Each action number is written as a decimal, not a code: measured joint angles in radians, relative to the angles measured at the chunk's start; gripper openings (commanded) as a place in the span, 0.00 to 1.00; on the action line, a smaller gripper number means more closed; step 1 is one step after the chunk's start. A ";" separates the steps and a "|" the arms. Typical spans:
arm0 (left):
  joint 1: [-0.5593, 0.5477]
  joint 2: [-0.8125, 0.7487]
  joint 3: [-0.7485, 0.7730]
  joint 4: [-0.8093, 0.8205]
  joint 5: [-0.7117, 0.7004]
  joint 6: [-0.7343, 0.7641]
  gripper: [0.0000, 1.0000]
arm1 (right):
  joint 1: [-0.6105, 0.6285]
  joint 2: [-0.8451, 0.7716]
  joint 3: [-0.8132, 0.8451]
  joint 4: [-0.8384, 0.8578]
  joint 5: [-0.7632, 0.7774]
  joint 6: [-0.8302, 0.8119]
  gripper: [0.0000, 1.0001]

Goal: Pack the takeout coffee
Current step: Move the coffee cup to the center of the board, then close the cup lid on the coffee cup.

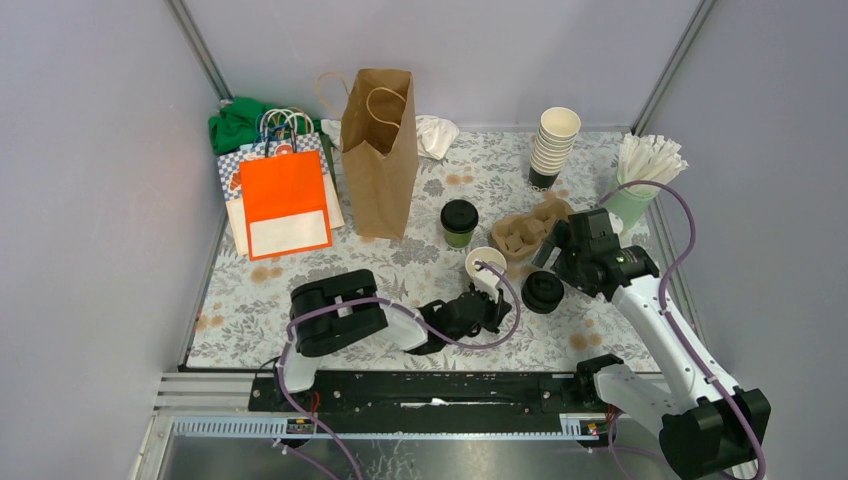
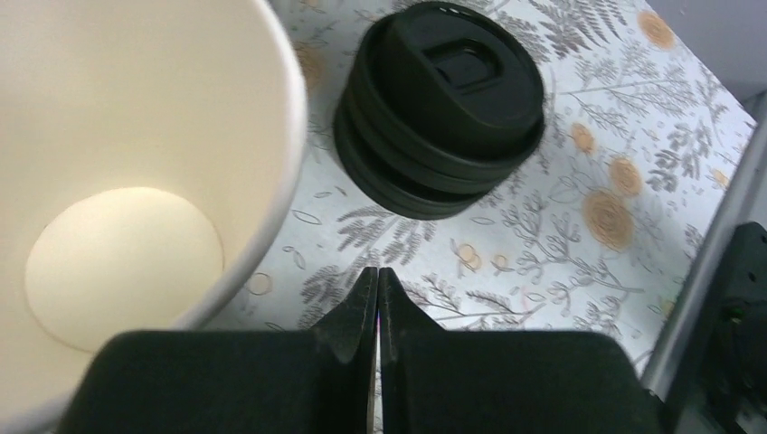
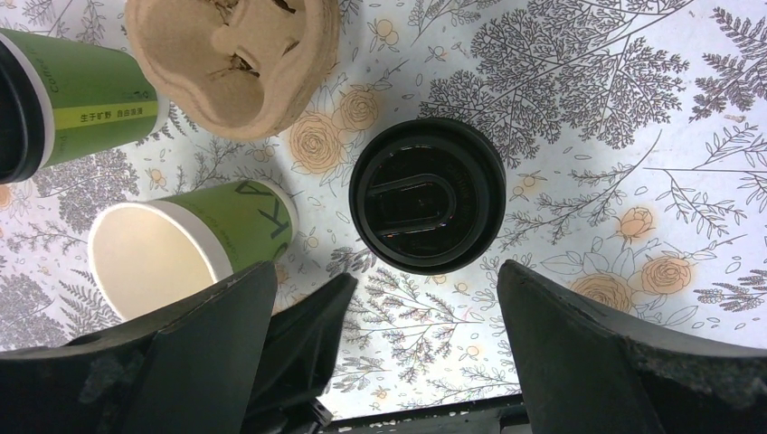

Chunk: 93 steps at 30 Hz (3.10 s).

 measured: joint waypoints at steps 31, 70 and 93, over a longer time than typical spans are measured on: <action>0.113 0.007 -0.018 0.014 0.067 0.000 0.19 | 0.000 0.096 -0.066 0.045 -0.013 -0.001 1.00; 0.051 -0.010 0.039 0.039 0.169 -0.054 0.36 | -0.018 0.241 -0.036 0.103 -0.037 -0.061 0.98; 0.083 0.014 0.039 0.039 0.176 -0.117 0.35 | -0.021 0.306 -0.055 0.169 -0.089 -0.064 0.70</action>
